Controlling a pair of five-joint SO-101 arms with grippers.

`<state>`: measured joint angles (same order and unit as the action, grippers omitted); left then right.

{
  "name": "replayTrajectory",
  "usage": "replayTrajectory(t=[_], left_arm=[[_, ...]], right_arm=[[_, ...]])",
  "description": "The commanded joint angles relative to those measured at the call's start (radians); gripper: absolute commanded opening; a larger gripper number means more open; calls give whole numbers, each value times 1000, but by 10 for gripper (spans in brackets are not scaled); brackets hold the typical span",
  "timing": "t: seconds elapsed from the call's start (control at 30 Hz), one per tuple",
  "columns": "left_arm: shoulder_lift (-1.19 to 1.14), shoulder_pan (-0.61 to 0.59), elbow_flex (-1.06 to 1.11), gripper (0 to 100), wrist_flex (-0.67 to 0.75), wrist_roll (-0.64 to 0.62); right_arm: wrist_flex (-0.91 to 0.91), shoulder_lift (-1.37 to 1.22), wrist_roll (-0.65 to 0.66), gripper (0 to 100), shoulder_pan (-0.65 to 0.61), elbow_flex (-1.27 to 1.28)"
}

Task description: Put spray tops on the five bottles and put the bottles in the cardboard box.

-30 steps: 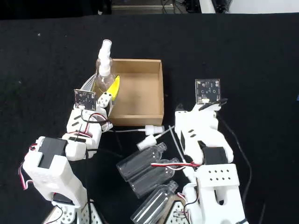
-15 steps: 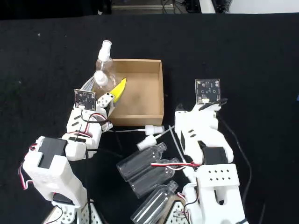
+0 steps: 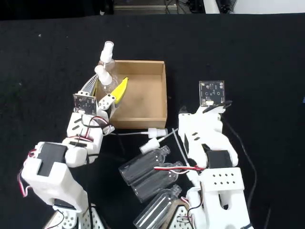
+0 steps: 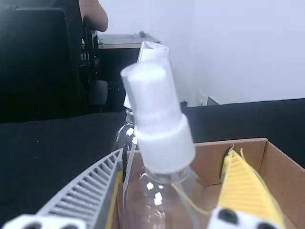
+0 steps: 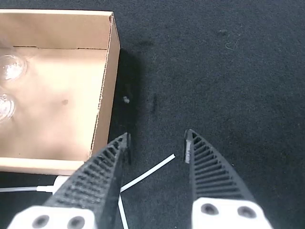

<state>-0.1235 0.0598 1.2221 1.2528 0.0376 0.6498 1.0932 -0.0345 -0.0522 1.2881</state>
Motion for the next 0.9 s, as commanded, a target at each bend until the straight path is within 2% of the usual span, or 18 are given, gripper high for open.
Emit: replayTrajectory(t=[0.0, 0.13, 0.43, 0.63, 0.87], left_arm=[[110, -12, 24, 307, 26, -11], [186, -8, 58, 306, -15, -11], [499, -2, 93, 306, -431, -11], [743, -10, 105, 306, -812, -11], [964, -5, 35, 306, -1323, -11]], right_arm=[[-32, 21, -2, 173, -9, -8], [-32, 21, -2, 173, -9, -8], [-32, 21, -2, 173, -9, -8], [-32, 21, -2, 173, -9, -8], [-32, 21, -2, 173, -11, -8]])
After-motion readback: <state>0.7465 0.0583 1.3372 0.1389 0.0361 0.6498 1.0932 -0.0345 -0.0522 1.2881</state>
